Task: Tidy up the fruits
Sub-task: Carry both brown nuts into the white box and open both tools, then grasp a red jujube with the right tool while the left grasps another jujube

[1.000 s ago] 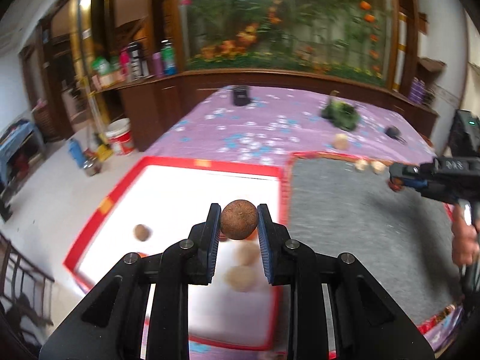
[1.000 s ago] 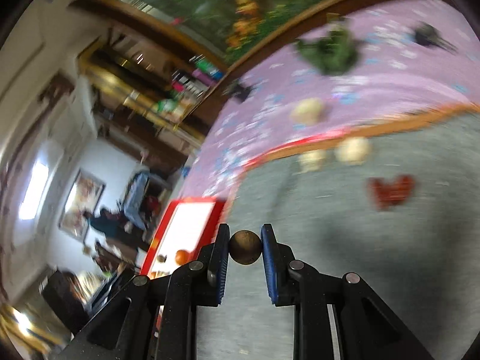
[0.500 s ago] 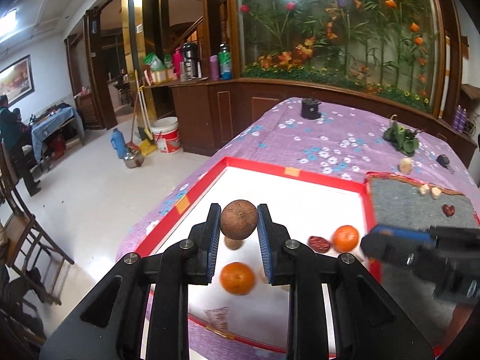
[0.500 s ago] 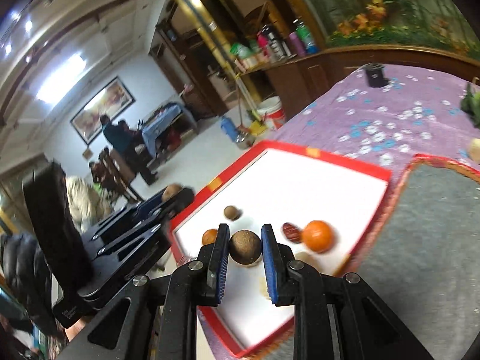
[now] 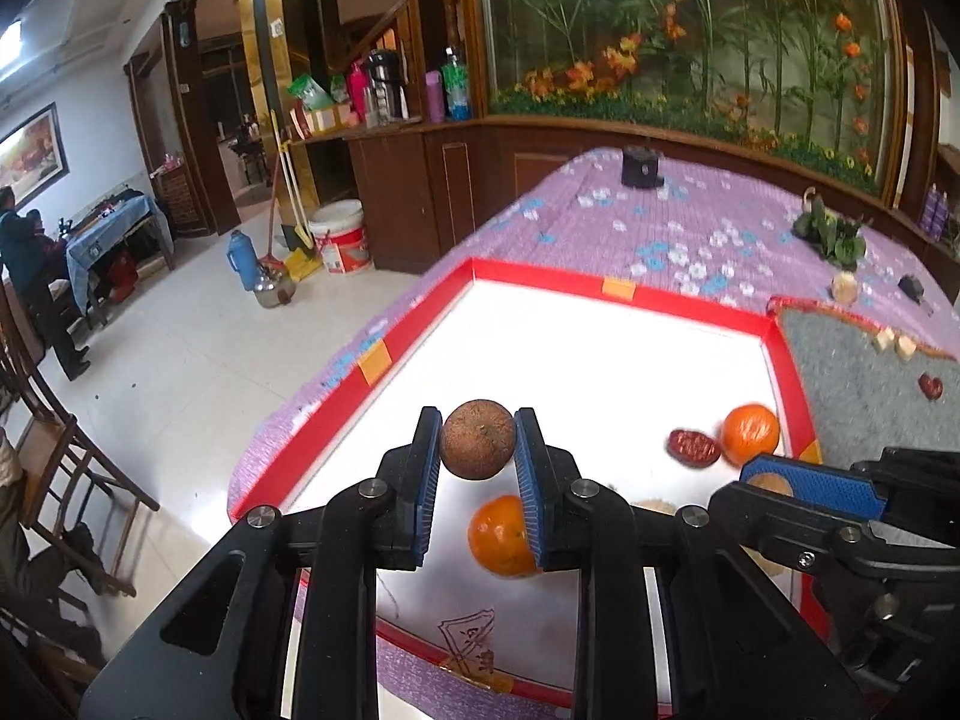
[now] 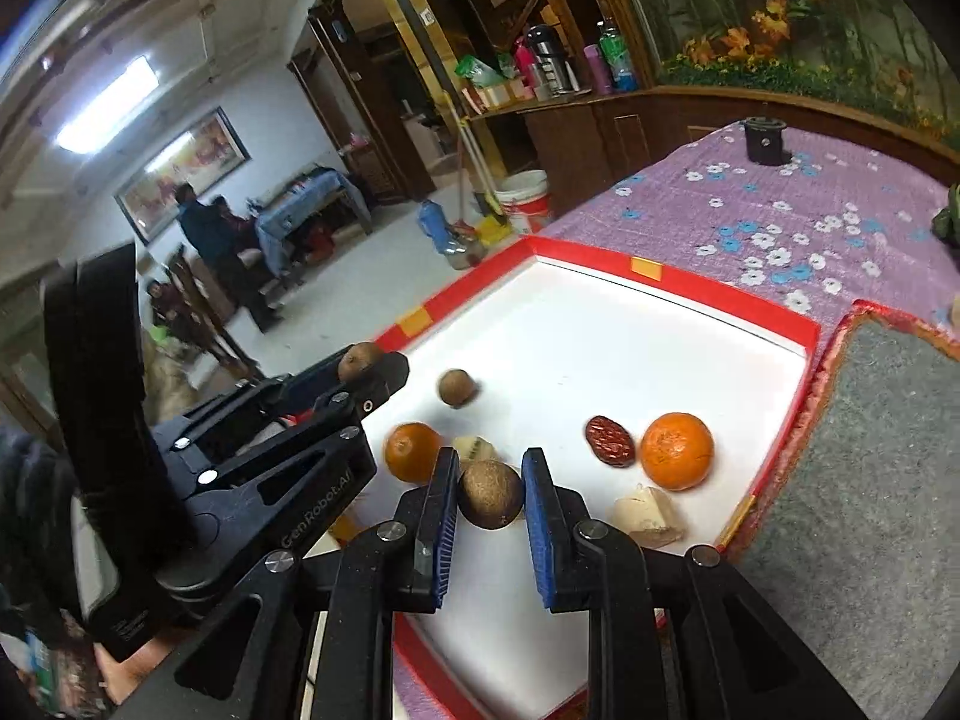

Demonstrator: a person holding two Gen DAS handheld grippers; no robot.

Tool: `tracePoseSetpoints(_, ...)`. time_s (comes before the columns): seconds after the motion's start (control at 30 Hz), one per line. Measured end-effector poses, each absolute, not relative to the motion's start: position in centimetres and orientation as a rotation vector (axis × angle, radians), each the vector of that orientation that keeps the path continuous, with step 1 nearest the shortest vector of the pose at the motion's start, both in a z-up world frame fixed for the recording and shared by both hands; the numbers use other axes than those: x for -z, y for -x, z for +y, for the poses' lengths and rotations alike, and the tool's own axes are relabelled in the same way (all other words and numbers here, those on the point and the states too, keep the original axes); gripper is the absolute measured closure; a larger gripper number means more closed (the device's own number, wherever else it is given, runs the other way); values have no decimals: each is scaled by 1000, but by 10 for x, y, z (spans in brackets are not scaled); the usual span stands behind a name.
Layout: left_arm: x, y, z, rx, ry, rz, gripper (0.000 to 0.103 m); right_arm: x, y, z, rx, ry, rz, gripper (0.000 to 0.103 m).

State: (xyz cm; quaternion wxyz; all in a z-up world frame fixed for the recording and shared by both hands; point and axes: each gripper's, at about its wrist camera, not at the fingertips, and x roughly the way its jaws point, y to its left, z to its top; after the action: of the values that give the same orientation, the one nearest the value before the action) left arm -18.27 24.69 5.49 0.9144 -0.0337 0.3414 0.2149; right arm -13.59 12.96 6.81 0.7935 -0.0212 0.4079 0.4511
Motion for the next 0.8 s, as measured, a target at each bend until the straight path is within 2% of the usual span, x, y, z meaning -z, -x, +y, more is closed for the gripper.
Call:
tracePoseSetpoints(0.17, -50, 180, 250, -460, 75, 740, 76, -59, 136, 137, -921, 102, 906, 83)
tracePoseSetpoints(0.27, -54, 180, 249, -466, 81, 736, 56, -59, 134, 137, -927, 101, 921, 78)
tracePoseSetpoints(0.3, -56, 181, 248, -468, 80, 730, 45, -61, 133, 134, -945, 82, 918, 75)
tracePoseSetpoints(0.33, -58, 183, 246, -469, 76, 719, 42, -63, 132, 131, -964, 58, 911, 73)
tracePoseSetpoints(0.47, -69, 186, 235, -448, 57, 696, 42, -76, 126, 102, -970, -22, 836, 59)
tracePoseSetpoints(0.67, -76, 183, 197, -352, -1, 680, 42, -76, 101, 30, -817, -90, 817, 59)
tracePoseSetpoints(0.8, -74, 173, 160, -257, -57, 695, 42, -70, 85, -51, -655, -137, 817, 58)
